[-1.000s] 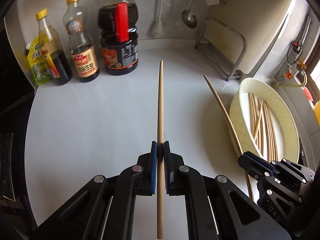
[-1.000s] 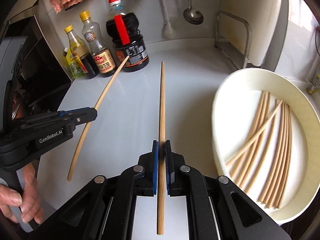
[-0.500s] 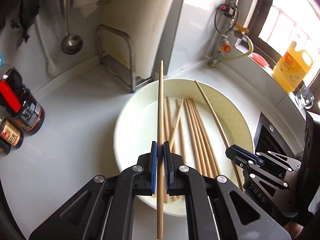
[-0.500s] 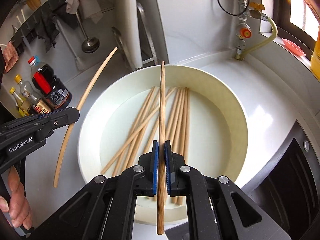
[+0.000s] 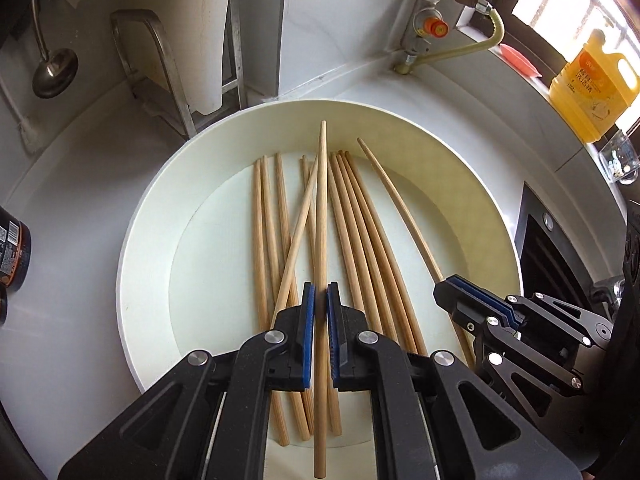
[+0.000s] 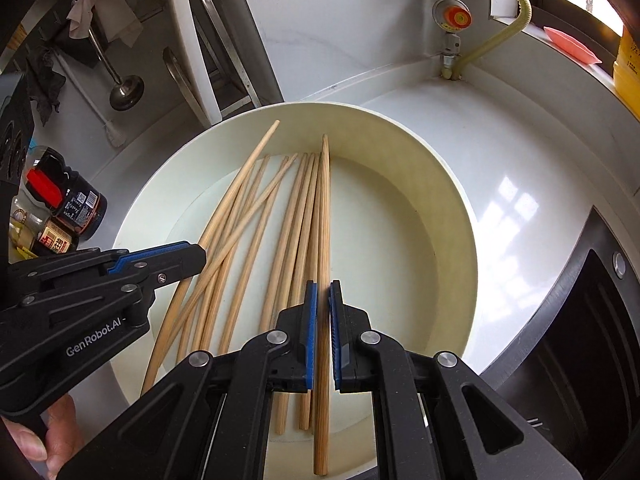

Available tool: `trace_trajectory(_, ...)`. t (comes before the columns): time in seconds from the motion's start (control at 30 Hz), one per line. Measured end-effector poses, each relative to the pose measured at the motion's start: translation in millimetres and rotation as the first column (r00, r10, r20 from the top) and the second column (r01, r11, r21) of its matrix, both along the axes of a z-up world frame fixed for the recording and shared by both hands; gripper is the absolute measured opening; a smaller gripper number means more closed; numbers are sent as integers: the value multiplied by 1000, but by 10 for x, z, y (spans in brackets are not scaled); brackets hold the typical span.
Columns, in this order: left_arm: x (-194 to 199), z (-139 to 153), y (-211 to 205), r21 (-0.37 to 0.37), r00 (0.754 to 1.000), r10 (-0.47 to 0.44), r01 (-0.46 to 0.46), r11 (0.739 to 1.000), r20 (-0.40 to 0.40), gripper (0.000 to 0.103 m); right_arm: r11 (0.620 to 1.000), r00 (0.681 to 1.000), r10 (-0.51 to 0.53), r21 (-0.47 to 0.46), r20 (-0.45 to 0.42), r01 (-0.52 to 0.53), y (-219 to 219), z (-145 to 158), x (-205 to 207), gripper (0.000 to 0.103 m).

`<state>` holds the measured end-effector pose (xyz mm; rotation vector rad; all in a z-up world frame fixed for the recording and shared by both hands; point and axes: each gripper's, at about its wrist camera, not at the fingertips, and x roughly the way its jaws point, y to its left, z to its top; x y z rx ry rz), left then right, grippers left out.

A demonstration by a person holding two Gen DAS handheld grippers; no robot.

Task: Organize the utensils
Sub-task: 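Carry the held chopsticks with both tools over the white basin, then open both tools to drop the chopsticks into the basin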

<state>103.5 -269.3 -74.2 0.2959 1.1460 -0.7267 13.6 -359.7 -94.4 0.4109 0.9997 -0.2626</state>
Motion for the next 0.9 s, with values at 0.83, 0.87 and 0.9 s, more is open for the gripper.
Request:
trace_trajectory(0.83,28,292,419,15,988,140,-142,990,70,80,1000,1000,-15,-7,14,16,17,130,-228,32)
trace_trajectory(0.87,23,306,441,15,987,146,-147,989,73,80,1000,1000,-13,-9,17,13,30,146,-243,32)
trace_trajectory(0.9,16,319,465,15,986,152,-154,988,74,81,1000,1000,-13,-10,21,13,42,162,-259,32)
